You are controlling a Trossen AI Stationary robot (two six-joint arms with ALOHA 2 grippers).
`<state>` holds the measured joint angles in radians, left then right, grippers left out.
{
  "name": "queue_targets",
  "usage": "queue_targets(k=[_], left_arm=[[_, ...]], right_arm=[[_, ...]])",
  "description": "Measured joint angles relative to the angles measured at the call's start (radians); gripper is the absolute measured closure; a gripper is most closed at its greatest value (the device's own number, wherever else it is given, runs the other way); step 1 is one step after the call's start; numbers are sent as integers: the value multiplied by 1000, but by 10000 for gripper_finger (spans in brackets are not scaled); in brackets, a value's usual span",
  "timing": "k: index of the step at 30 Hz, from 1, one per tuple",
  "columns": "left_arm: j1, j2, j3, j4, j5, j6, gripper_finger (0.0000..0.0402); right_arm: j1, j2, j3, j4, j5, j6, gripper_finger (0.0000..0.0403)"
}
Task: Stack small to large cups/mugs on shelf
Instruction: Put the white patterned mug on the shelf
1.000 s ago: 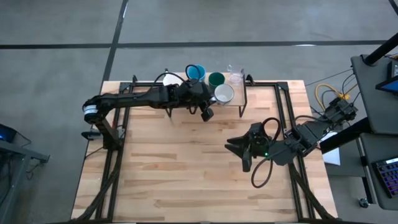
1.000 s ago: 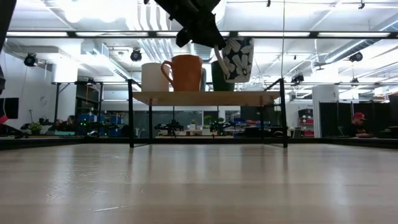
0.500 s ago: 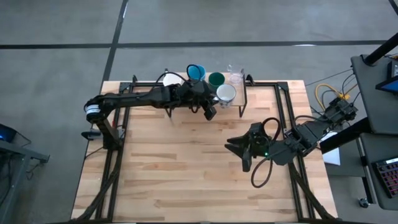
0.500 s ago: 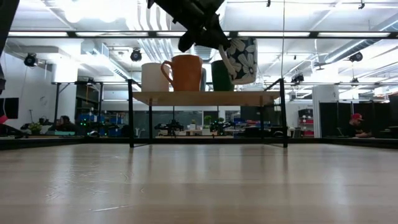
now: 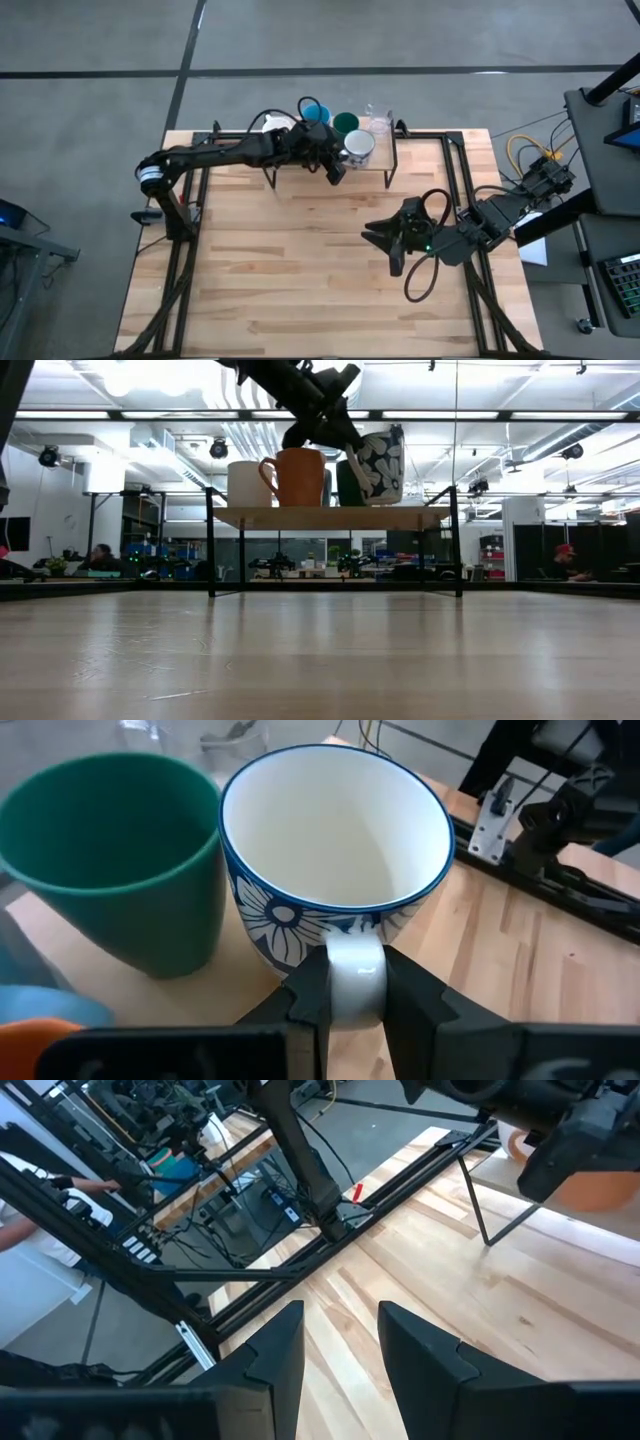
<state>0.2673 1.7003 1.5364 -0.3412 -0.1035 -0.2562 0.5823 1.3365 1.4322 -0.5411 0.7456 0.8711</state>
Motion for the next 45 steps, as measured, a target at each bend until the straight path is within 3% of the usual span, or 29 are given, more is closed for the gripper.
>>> queue_targets(k=[45], left_arm=[[32,1,-5,-15,22,60,359]], right_arm=[[0,0,0,-2,-1,-39,280]])
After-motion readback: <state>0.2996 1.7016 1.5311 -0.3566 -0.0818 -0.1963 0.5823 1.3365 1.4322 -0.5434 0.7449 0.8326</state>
